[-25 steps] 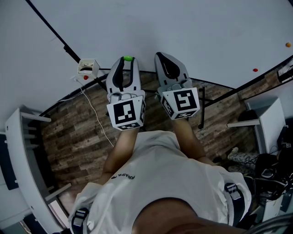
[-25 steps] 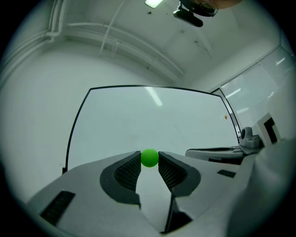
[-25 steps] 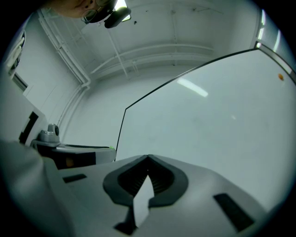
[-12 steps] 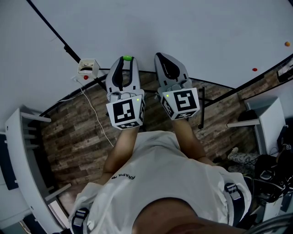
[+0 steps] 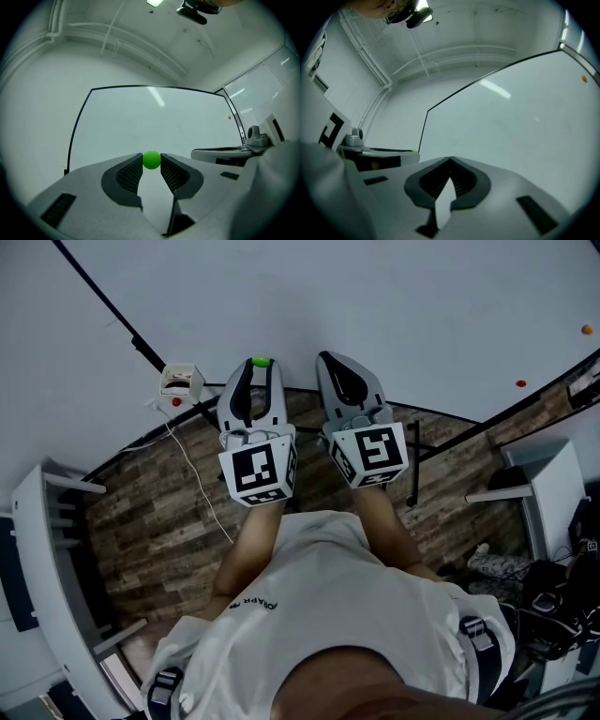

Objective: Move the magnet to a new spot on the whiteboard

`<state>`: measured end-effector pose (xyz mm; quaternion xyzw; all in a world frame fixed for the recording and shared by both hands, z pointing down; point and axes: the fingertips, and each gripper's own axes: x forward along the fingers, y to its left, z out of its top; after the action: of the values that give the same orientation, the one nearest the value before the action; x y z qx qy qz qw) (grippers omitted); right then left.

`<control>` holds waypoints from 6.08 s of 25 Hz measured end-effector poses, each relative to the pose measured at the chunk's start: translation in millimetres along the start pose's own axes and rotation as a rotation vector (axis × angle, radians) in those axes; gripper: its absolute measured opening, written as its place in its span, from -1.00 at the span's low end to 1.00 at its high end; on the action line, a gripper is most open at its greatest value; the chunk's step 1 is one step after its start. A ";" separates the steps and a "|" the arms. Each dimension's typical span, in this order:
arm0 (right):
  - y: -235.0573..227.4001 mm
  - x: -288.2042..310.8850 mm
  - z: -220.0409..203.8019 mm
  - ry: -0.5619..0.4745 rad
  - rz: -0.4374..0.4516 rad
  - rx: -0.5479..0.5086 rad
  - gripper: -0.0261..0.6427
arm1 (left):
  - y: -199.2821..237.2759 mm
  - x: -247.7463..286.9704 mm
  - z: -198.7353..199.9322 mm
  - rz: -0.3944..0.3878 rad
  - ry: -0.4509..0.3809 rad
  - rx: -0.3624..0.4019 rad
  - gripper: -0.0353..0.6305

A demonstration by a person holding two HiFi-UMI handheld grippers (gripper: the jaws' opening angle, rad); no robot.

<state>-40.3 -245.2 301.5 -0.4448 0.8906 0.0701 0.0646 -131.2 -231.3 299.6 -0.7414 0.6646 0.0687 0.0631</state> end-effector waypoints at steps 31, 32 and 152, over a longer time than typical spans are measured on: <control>-7.3 3.8 -3.4 0.000 -0.003 0.008 -0.91 | 9.0 29.5 13.0 0.007 -0.005 0.057 -0.53; -7.5 5.2 -4.0 0.000 -0.003 0.008 -0.91 | 9.5 32.6 12.6 0.002 -0.001 0.054 -0.53; -34.9 -11.6 -4.0 0.001 -0.074 -0.007 -0.91 | 61.3 200.8 29.8 -0.031 0.169 0.331 -0.53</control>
<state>-5.6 -257.6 305.1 -0.4778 0.8732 0.0709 0.0653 -171.1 -428.5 232.9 -0.7342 0.6581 -0.1050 0.1295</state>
